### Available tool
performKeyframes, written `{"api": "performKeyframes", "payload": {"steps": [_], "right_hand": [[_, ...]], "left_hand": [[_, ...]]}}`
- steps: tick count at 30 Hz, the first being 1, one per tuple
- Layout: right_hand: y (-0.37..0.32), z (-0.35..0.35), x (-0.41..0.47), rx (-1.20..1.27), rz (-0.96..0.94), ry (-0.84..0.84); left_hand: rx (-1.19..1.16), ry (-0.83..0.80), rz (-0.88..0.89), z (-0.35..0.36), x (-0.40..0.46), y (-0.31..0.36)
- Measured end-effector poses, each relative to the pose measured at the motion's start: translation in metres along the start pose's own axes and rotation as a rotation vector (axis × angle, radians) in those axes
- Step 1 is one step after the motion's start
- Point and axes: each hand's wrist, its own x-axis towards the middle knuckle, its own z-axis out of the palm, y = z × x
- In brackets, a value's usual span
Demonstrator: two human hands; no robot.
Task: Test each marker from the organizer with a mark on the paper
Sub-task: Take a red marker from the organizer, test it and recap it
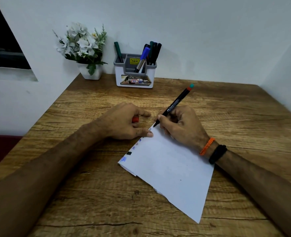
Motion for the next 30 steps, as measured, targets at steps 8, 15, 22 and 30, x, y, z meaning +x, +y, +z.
{"api": "performKeyframes", "payload": {"steps": [8, 15, 22, 30], "right_hand": [[0.0016, -0.0001, 0.0011, -0.008, -0.016, 0.017], [0.0022, 0.001, 0.0002, -0.058, -0.077, 0.009], [0.0027, 0.0004, -0.0004, -0.063, -0.082, 0.024], [0.0039, 0.0011, 0.0003, -0.091, -0.082, 0.027]], "left_hand": [[0.055, -0.02, -0.001, -0.0017, 0.0001, 0.004], [0.061, -0.019, -0.011, -0.0024, -0.0017, 0.0064], [0.073, -0.022, -0.02, -0.0021, -0.0012, 0.0058], [0.08, -0.028, -0.022, -0.0011, 0.0003, 0.0045]]}}
